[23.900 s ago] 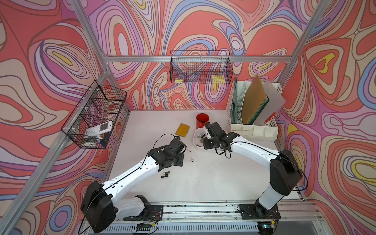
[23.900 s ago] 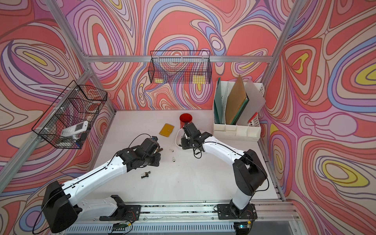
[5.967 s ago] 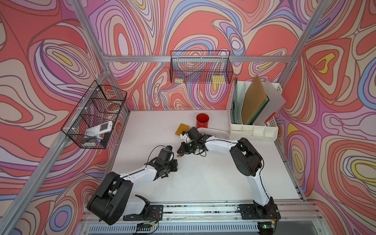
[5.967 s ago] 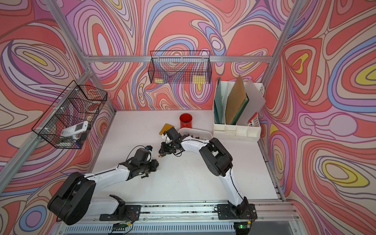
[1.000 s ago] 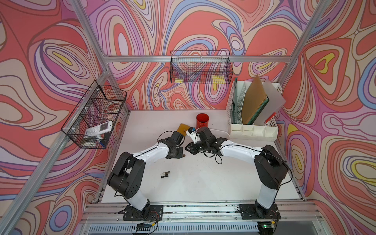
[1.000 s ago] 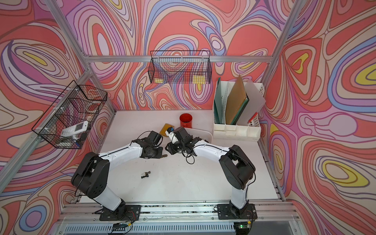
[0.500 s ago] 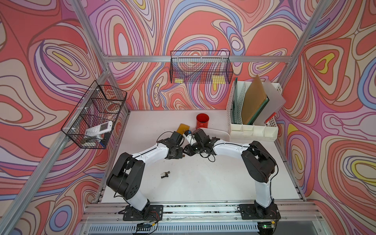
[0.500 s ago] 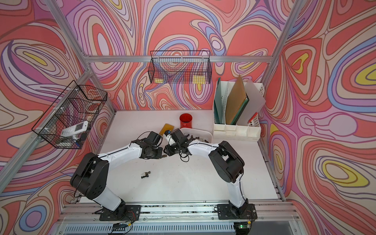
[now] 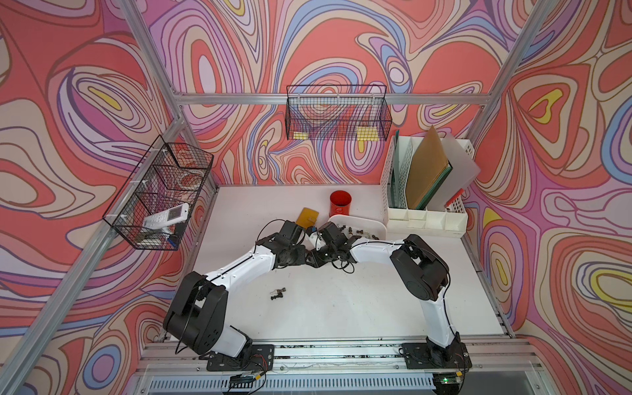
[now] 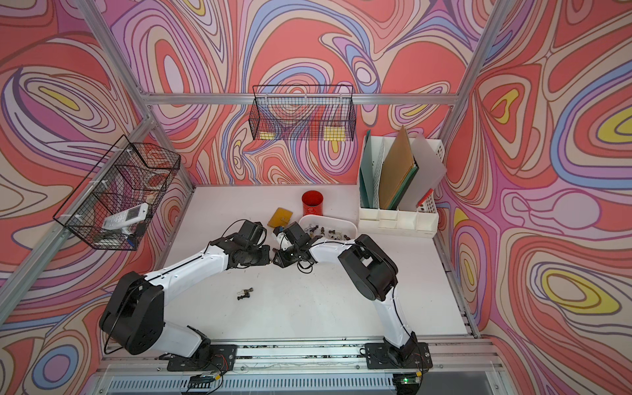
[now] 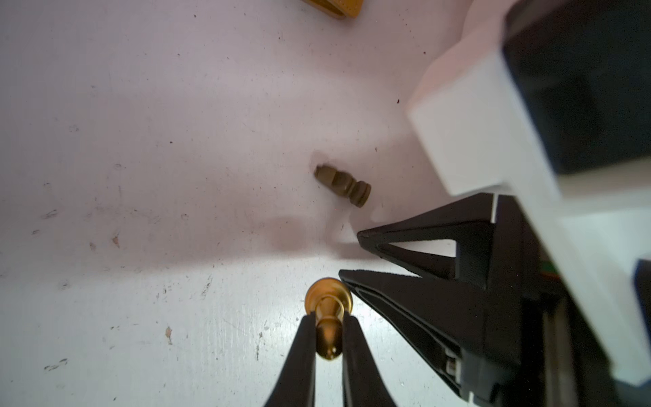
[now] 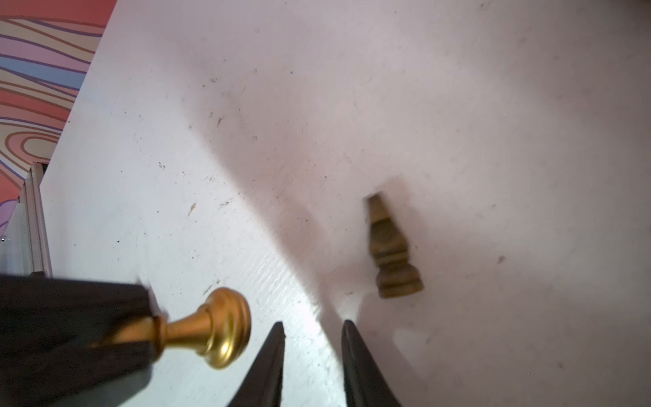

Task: Put the chess pieces into the storage box
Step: Pick up the chess piece at the center of the board, then place the chess piece in the storage box.

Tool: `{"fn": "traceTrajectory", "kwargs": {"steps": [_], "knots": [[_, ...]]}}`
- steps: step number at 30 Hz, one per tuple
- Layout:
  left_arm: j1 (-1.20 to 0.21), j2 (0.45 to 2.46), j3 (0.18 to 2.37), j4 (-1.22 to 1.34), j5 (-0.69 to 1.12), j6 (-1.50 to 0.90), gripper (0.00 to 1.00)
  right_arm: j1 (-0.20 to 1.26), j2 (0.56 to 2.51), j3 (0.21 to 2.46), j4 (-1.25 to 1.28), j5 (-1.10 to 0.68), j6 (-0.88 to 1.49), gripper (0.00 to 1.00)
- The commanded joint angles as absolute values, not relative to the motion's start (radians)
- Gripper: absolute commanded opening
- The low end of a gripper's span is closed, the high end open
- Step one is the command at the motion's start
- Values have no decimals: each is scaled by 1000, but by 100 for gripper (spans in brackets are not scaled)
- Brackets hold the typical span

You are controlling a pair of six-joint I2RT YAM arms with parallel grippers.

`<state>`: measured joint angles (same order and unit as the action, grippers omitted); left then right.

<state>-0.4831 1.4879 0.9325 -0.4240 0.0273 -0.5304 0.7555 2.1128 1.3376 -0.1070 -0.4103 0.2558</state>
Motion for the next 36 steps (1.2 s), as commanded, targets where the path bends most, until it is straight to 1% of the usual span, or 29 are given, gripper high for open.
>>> {"fn": "traceTrajectory", "kwargs": {"steps": [1, 4, 11, 15, 18, 24, 29, 36], "knots": [[-475, 1458, 917, -405, 67, -552, 2, 764, 2135, 1362, -100, -420, 259, 30], [-474, 1431, 920, -420, 55, -555, 2, 763, 2115, 1354, -107, -398, 266, 30], [-472, 1334, 973, -487, 4, -549, 2, 762, 1956, 1317, -83, -424, 319, 30], [-472, 1314, 1032, -505, 31, -553, 2, 750, 1849, 1296, -107, -373, 347, 30], [-472, 1329, 1073, -495, 58, -562, 3, 718, 1781, 1284, -172, -323, 380, 31], [-511, 1431, 1207, -486, 76, -562, 3, 645, 1566, 1187, -290, -150, 379, 31], [-585, 1572, 1388, -491, 84, -540, 3, 580, 1399, 1124, -364, -22, 352, 32], [-648, 1768, 1591, -501, 100, -515, 4, 555, 1226, 1076, -397, 172, 335, 32]]}}
